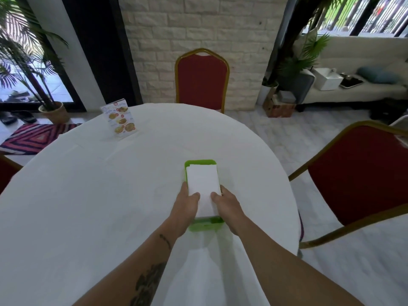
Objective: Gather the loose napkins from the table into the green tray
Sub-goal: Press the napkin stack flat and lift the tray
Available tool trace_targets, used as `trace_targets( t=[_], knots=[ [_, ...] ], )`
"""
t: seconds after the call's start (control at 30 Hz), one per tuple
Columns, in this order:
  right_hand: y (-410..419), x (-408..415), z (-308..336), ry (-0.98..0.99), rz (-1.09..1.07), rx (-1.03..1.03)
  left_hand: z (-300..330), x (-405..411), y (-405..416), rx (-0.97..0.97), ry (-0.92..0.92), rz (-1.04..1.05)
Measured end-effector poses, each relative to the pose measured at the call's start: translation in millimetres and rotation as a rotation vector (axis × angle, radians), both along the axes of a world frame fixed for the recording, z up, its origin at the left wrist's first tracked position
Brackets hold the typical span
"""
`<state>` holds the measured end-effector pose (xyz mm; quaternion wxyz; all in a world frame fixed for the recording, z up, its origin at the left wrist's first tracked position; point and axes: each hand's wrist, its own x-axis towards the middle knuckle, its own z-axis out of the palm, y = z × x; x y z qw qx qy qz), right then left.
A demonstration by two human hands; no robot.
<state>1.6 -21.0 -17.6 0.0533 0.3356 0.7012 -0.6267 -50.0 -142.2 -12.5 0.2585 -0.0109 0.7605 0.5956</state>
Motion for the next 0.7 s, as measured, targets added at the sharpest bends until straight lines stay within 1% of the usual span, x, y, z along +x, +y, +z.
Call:
trace_targets(
  t=[0.13,0.33,0.53,0.7],
  knots=[
    [46.1,7.0,13.1,0.036,-0.013,0.03,10.0,5.2,44.1,0.039,0.015,-0.029],
    [138.3,27.3,21.6,-0.001,0.005,0.104,17.9,27.9,131.7,0.082,-0.055,-0.031],
    [200.2,44.6,9.1,-0.03,0.028,0.056,13.1,49.0,189.2,0.052,-0.089,-0.022],
    [223.6,56.1,-1.4,-0.057,0.053,0.001,5.5,65.6,206.3,0.038,-0.069,-0.036]
  ],
)
